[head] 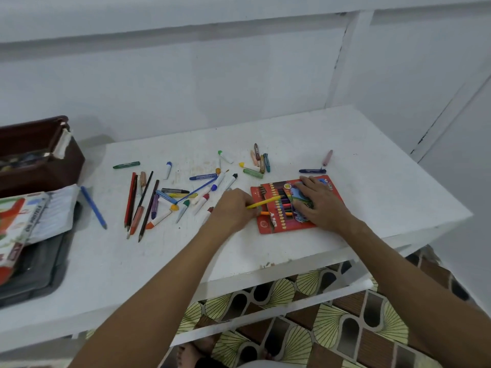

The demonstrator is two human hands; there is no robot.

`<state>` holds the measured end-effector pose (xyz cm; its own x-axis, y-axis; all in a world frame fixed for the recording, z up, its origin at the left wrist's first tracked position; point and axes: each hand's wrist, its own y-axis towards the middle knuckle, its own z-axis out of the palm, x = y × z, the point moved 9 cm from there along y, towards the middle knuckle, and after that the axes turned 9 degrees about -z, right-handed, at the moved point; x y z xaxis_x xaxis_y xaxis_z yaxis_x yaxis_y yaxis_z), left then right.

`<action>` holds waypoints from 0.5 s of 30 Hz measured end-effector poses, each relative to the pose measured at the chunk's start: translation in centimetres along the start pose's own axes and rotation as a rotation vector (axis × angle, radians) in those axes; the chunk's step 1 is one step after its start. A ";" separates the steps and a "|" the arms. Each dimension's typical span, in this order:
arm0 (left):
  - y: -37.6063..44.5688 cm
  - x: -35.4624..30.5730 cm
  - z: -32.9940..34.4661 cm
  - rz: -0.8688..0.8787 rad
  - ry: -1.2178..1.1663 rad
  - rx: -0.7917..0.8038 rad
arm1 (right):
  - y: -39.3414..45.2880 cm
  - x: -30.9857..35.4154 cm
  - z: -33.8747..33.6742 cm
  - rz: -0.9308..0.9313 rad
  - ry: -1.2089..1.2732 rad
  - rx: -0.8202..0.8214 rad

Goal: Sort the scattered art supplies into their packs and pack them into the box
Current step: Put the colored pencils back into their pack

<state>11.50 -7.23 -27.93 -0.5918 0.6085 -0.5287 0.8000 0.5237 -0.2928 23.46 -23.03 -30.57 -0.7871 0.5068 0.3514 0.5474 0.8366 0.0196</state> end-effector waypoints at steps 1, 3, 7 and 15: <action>0.1 -0.5 0.6 0.005 0.010 0.017 | 0.0 0.0 0.0 -0.002 -0.005 -0.004; 0.1 -1.2 1.5 0.018 0.039 0.042 | -0.1 0.1 -0.1 -0.007 -0.009 -0.008; -0.4 -1.3 0.1 0.037 -0.141 -0.033 | -0.2 0.0 -0.2 -0.011 -0.006 -0.018; -1.3 3.7 -5.0 -0.097 -0.692 -0.319 | -0.1 -0.1 0.0 -0.004 -0.033 -0.020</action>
<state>7.83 -2.72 -25.55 -0.3771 0.0948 -0.9213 0.6184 0.7663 -0.1743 23.49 -23.18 -30.59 -0.7984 0.5100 0.3199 0.5492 0.8347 0.0399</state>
